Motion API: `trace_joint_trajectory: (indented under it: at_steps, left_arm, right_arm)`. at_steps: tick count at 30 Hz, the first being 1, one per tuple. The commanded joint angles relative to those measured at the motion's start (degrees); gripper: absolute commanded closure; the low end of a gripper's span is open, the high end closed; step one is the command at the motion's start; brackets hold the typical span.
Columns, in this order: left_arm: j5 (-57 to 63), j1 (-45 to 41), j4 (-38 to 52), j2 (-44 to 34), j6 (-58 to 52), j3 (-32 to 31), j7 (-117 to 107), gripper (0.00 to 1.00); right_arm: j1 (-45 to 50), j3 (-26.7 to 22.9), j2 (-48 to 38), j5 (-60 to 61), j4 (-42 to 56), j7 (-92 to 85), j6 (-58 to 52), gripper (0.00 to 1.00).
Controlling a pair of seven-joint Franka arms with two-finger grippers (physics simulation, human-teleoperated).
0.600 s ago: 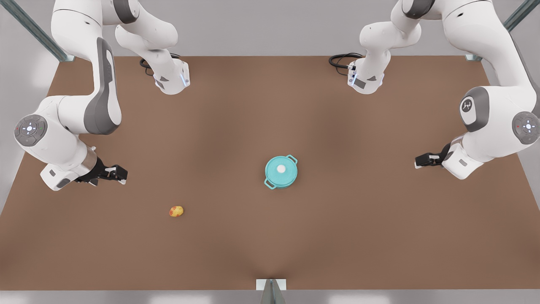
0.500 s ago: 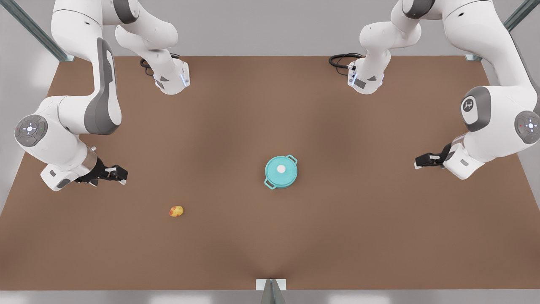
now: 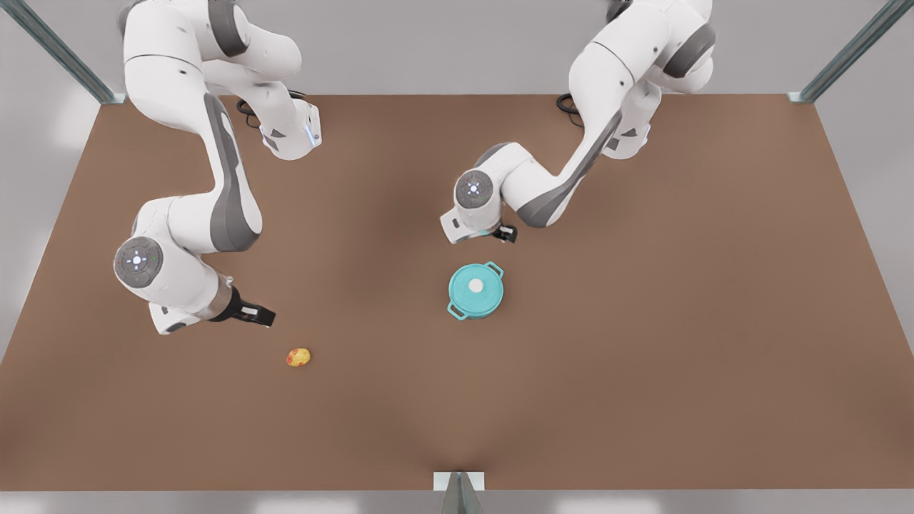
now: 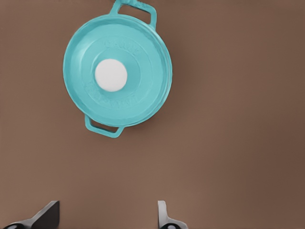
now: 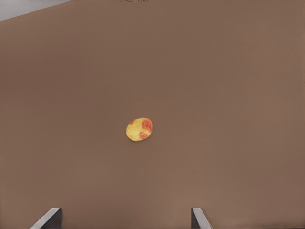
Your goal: Open the pot lid and put the potato into the pot
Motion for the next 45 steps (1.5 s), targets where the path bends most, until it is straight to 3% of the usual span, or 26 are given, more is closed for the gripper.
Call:
trace_joint_trajectory:
  at_steps: [1,4,12,24,25,26,28,30,31,34,36,39,42,43,44,45]
  left_arm:
    - [2.5,0.4,-0.7,1.2,17.4,0.1,-38.3,0.00]
    - [6.0,2.8,0.9,5.6,22.9,0.3,-37.8,0.00]
    - [9.8,2.0,5.2,10.2,22.9,0.3,-39.1,0.00]
    - [14.1,1.5,4.9,13.2,22.9,0.3,-39.2,0.00]
    - [14.1,1.5,4.9,13.2,22.9,0.3,-39.2,0.11]
    - [14.0,1.6,4.9,13.2,22.9,0.3,-39.2,0.33]
    - [14.0,1.7,4.8,13.0,22.3,0.3,-39.3,0.53]
    - [14.0,1.8,4.9,12.8,22.0,0.3,-39.2,0.68]
    - [14.0,1.8,5.0,12.7,22.0,0.3,-39.2,0.68]
    - [14.2,4.1,11.3,12.3,14.5,0.9,-36.4,0.68]
    - [14.0,10.3,13.0,12.6,14.4,6.0,-19.0,0.68]
    - [11.5,23.9,12.3,19.7,15.4,6.0,9.6,0.65]
    - [9.4,23.6,12.9,21.3,17.9,5.6,8.1,0.60]
    - [9.3,23.6,13.2,20.8,17.9,5.4,7.7,0.13]
    - [9.2,23.7,14.5,20.4,17.8,5.0,7.5,0.00]
    - [9.3,23.8,15.7,20.4,17.1,4.7,7.7,0.00]
  right_arm:
    - [0.0,0.0,1.2,-2.0,-0.1,41.7,6.8,0.00]
    - [0.0,0.0,4.5,-3.3,0.0,42.6,12.3,0.00]
    - [-3.0,-1.0,11.3,-4.5,0.3,42.6,22.6,0.00]
    - [-0.9,-0.9,16.9,-4.5,0.6,44.3,26.1,0.00]
    - [-0.9,-1.0,18.1,-4.6,0.7,44.3,26.6,0.00]
    - [-1.1,-1.0,19.2,-4.5,0.7,44.1,29.1,0.00]
    - [-1.2,-1.1,19.8,-5.5,0.7,44.4,29.3,0.00]
    - [-0.9,-1.0,19.8,-5.7,0.0,47.2,29.3,0.00]
    - [-0.9,-1.0,19.8,-5.7,-0.1,47.8,29.3,0.00]
    - [-1.1,-1.0,19.9,-5.6,-0.7,49.1,29.4,0.00]
    - [-0.7,-1.0,20.8,-5.6,-1.0,51.1,31.0,0.00]
    - [0.9,-1.0,20.8,-5.6,-1.3,52.6,30.9,0.00]
    - [1.5,-0.9,20.7,-5.7,-1.6,52.6,30.9,0.00]
    - [1.6,-0.9,20.8,-5.7,-1.6,52.5,30.9,0.00]
    - [1.6,-0.9,20.8,-5.7,-1.6,52.5,30.9,0.00]
    - [2.0,-0.9,20.8,-5.7,-1.6,52.7,30.8,0.00]
